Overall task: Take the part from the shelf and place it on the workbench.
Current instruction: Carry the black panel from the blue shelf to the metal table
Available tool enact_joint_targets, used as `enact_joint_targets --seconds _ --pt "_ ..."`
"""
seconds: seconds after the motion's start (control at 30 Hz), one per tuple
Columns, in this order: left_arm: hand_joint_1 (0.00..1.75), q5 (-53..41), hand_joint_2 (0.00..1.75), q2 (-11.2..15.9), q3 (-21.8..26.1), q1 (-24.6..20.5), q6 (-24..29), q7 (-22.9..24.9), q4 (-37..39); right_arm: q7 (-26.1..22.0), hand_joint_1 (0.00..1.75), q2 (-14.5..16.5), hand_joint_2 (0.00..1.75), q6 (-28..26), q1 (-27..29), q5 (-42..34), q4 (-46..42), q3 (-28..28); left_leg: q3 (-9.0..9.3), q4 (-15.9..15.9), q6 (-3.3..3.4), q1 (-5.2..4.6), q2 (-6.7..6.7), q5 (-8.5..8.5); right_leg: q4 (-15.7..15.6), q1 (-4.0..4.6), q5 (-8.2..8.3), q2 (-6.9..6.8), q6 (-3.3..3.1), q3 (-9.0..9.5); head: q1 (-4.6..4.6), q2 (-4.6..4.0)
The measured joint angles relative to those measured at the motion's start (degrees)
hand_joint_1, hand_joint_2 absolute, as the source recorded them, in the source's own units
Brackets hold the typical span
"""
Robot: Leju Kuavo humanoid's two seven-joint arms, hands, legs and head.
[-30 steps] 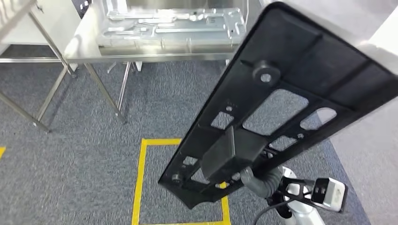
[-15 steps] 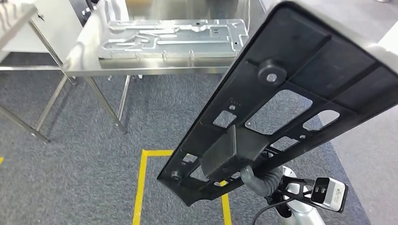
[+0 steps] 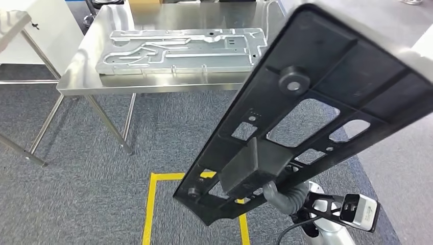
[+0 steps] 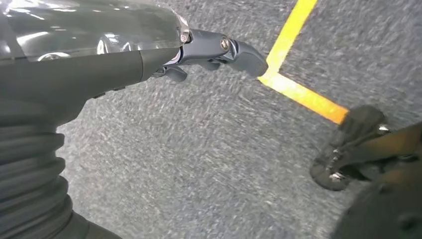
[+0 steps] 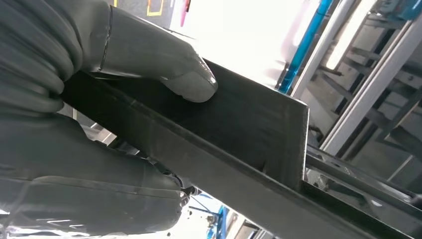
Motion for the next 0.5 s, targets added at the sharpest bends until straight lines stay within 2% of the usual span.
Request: enact_joint_targets --seconds 0.07,0.1,0.13,0.2,0.23,0.27,0.3,0.33,0.37,0.4,0.43,0.47,0.5 --pt "0.00 0.01 1.75 0.03 -0.01 -0.01 -0.02 -0.03 0.00 -0.05 1.75 0.00 1.75 -0.01 0.04 -0.02 -0.21 -0.01 0.93 -0.52 0.63 0.24 -0.05 0.18 1.30 -0.03 -0.33 -0.10 0.66 -0.01 0.01 0.00" --pt "0.00 0.01 1.75 0.04 -0.02 -0.05 -0.02 -0.03 0.00 -0.09 1.75 0.00 1.75 0.01 0.04 -0.02 -0.37 -0.03 1.55 -0.69 0.92 0.34 -0.05 0.02 3.02 -0.09 -0.85 -0.18 0.95 -0.76 0.01 0.00" --pt "0.00 0.02 1.75 0.04 -0.02 -0.08 -0.02 -0.03 0.00 -0.11 1.75 0.00 1.75 0.02 0.09 -0.03 -0.53 -0.05 2.02 -0.83 1.14 0.40 -0.05 -0.19 5.90 -0.22 -1.78 -0.27 1.20 -2.33 0.01 0.00" --pt "0.00 0.02 1.75 0.05 -0.02 -0.11 -0.02 -0.02 0.00 -0.17 1.75 0.01 1.75 0.04 0.39 -0.04 -0.72 -0.14 2.72 -0.87 1.42 0.39 -0.07 -0.89 12.99 -0.46 -4.55 -0.38 1.66 -6.96 0.01 0.00" --pt "0.00 0.02 1.75 0.05 -0.02 -0.08 -0.03 -0.02 0.00 -0.20 1.75 0.02 1.75 0.04 0.63 -0.04 -0.76 -0.21 3.13 -0.87 1.43 0.40 -0.10 -1.30 15.46 -0.59 -5.64 -0.41 1.86 -9.05 0.01 0.00" --pt "0.00 0.02 1.75 0.04 -0.03 -0.03 -0.03 -0.02 0.00 -0.25 1.75 0.02 1.75 0.06 0.87 -0.04 -0.77 -0.29 3.65 -0.86 1.38 0.41 -0.13 -1.78 16.14 -0.69 -5.88 -0.44 2.00 -10.31 0.01 0.00" --pt "0.00 0.02 1.75 0.03 -0.03 0.00 -0.03 -0.02 0.00 -0.31 1.75 0.01 1.75 0.07 1.06 -0.04 -0.77 -0.40 4.33 -0.86 1.28 0.43 -0.17 -2.30 14.83 -0.78 -4.87 -0.48 2.06 -10.62 0.01 0.00" --pt "0.00 0.02 1.75 0.02 -0.04 0.01 -0.02 -0.02 0.00 -0.42 1.75 0.01 1.75 0.09 1.19 -0.04 -0.79 -0.52 5.13 -0.87 1.12 0.44 -0.18 -2.89 11.80 -0.83 -2.64 -0.53 2.02 -10.11 0.01 0.00" --pt "0.00 0.02 1.75 0.01 -0.04 0.04 -0.02 -0.02 0.00 -0.58 1.75 0.00 1.75 0.10 1.31 -0.04 -0.80 -0.67 5.80 -0.90 0.92 0.45 -0.18 -3.51 7.89 -0.83 0.62 -0.65 1.82 -9.24 0.02 0.00" --pt "0.00 0.02 1.75 0.01 -0.04 0.02 -0.01 -0.02 0.00 -0.79 1.75 -0.01 1.75 0.14 1.45 -0.04 -0.82 -0.83 6.45 -0.84 0.67 0.39 -0.19 -4.10 4.60 -0.68 2.96 -0.76 1.54 -8.52 0.02 0.00" --pt "0.00 0.02 1.75 0.01 -0.04 -0.03 -0.01 -0.01 0.00 -0.98 1.75 -0.01 1.75 0.19 1.64 -0.02 -0.84 -0.97 6.87 -0.85 0.35 0.31 -0.16 -4.64 2.38 -0.52 4.60 -0.84 1.19 -8.04 0.01 0.00" --pt "0.00 0.02 1.75 0.02 -0.05 -0.09 -0.01 0.01 0.00 -1.14 1.75 -0.02 1.75 0.24 1.86 0.01 -0.92 -1.09 7.26 -0.78 0.00 0.23 -0.14 -4.99 1.31 -0.37 5.31 -0.87 0.81 -7.87 0.02 0.00" --pt "0.00 0.01 1.75 0.02 -0.07 -0.18 -0.02 0.03 0.00 -1.27 1.75 -0.02 1.75 0.29 2.06 0.04 -1.03 -1.19 7.66 -0.67 -0.37 0.14 -0.11 -5.13 1.20 -0.26 4.79 -0.84 0.42 -7.71 0.02 0.00"
